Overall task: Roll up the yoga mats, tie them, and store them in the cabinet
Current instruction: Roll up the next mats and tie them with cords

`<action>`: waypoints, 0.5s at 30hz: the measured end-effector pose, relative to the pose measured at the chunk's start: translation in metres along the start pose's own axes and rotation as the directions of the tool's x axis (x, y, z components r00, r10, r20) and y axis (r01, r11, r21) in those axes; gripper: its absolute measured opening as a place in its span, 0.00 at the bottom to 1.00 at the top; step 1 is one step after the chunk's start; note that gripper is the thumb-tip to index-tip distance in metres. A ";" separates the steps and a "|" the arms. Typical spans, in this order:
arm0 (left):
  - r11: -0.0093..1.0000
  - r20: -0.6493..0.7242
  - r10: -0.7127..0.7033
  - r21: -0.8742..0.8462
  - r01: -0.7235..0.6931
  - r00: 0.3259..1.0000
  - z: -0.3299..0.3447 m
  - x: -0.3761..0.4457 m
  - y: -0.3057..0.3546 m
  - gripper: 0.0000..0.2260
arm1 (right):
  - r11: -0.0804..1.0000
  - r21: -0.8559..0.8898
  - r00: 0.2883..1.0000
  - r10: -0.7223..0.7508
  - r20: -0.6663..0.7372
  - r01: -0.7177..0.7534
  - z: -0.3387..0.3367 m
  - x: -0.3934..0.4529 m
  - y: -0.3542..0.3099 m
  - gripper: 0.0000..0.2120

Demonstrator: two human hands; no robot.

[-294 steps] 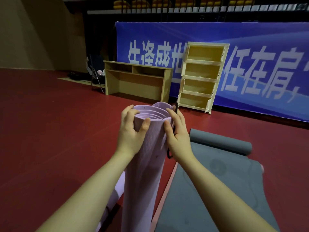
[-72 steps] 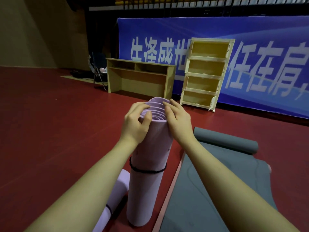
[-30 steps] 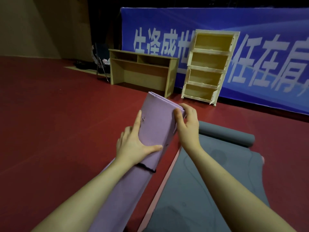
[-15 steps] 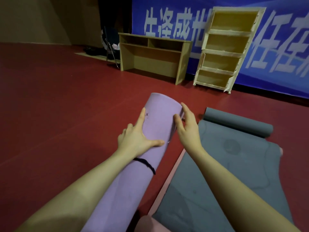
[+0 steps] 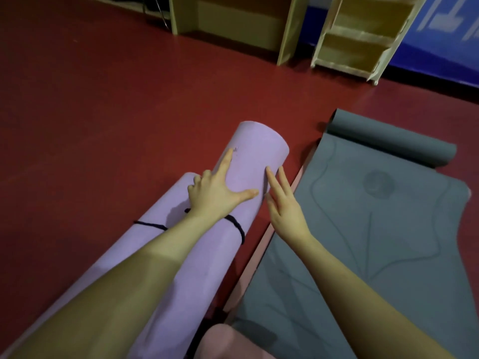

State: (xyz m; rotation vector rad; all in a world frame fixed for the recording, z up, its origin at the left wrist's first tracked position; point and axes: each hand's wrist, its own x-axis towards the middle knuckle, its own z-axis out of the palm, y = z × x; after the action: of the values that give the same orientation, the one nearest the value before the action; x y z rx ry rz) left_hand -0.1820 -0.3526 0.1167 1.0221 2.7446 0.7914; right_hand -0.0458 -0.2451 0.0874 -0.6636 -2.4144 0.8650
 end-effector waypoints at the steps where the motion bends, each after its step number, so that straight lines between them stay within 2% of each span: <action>1: 1.000 0.018 0.009 -0.005 -0.009 1.000 0.010 0.006 -0.003 0.45 | 0.999 0.019 1.000 0.026 0.006 -0.026 0.006 0.000 0.010 0.28; 4: 1.000 0.082 0.031 -0.006 -0.031 0.996 0.040 0.023 -0.011 0.42 | 0.991 0.076 0.994 0.110 0.016 -0.111 0.024 0.001 0.035 0.25; 7: 1.000 0.139 0.028 -0.006 -0.027 0.990 0.070 0.035 -0.019 0.40 | 0.971 0.119 0.976 0.199 0.089 -0.209 0.040 0.001 0.061 0.25; 11: 0.999 0.192 0.016 0.033 -0.023 0.981 0.108 0.044 -0.038 0.36 | 0.958 0.077 0.948 0.259 0.183 -0.277 0.063 0.000 0.093 0.24; 13: 0.994 0.247 0.032 0.092 -0.057 0.968 0.127 0.037 -0.054 0.31 | 0.952 0.019 0.911 0.286 0.297 -0.305 0.076 -0.006 0.108 0.23; 15: 0.964 0.287 0.090 0.216 -0.156 0.954 0.144 0.021 -0.068 0.27 | 0.956 -0.036 0.851 0.277 0.447 -0.293 0.089 -0.016 0.117 0.22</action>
State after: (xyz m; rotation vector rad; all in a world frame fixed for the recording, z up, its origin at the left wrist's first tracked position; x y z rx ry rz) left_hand -0.1987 -0.3198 -0.0396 1.2526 2.5941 0.3061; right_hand -0.0530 -0.2140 -0.0570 -0.9106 -2.7368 1.3018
